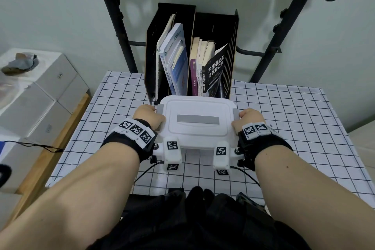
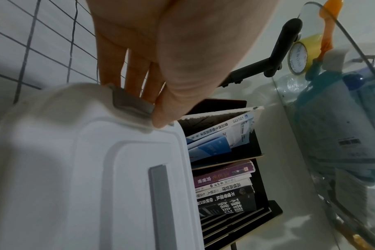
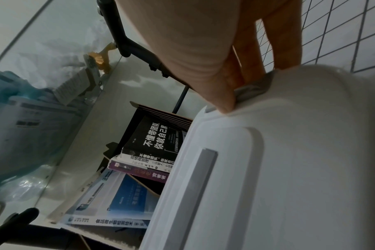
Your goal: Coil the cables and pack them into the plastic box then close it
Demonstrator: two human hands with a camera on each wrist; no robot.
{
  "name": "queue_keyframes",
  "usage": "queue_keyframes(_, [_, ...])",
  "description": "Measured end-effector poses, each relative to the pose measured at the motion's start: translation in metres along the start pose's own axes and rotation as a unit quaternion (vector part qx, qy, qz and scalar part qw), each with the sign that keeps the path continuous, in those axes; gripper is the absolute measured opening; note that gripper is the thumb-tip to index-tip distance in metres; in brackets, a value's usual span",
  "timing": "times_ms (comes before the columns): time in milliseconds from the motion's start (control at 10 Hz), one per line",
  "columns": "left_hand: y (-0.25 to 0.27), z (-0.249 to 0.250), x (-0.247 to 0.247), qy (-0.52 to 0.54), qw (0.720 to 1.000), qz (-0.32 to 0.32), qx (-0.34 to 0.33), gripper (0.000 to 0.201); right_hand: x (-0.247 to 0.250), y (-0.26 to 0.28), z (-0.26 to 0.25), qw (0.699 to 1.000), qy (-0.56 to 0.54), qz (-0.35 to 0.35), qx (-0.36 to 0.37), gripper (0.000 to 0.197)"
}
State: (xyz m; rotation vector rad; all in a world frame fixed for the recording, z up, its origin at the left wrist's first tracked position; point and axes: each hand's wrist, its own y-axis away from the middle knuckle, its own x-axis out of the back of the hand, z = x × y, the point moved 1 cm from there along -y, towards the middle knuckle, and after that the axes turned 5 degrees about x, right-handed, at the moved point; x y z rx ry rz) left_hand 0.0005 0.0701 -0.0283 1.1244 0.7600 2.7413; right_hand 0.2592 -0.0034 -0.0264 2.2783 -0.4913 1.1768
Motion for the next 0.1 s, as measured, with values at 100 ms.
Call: queue_keyframes(100, [0.0022,0.0062,0.0045,0.000,0.999,0.039,-0.002,0.041,0.0059,-0.0008,-0.0037,1.000,-0.015,0.021,0.001,0.027])
